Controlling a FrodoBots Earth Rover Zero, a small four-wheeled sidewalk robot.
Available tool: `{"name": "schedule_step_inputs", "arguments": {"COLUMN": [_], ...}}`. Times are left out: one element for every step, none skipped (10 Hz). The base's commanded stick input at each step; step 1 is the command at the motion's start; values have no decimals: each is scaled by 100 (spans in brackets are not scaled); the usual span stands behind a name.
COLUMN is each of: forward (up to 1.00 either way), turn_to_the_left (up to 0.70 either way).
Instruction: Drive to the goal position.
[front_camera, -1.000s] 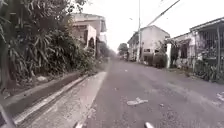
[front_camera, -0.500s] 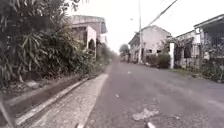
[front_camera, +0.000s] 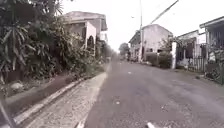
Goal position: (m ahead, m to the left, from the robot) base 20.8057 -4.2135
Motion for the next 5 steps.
{"name": "schedule_step_inputs", "arguments": {"forward": [70, 70, 70, 70, 70], "turn_to_the_left": [-14, -14, -14, -14, -14]}}
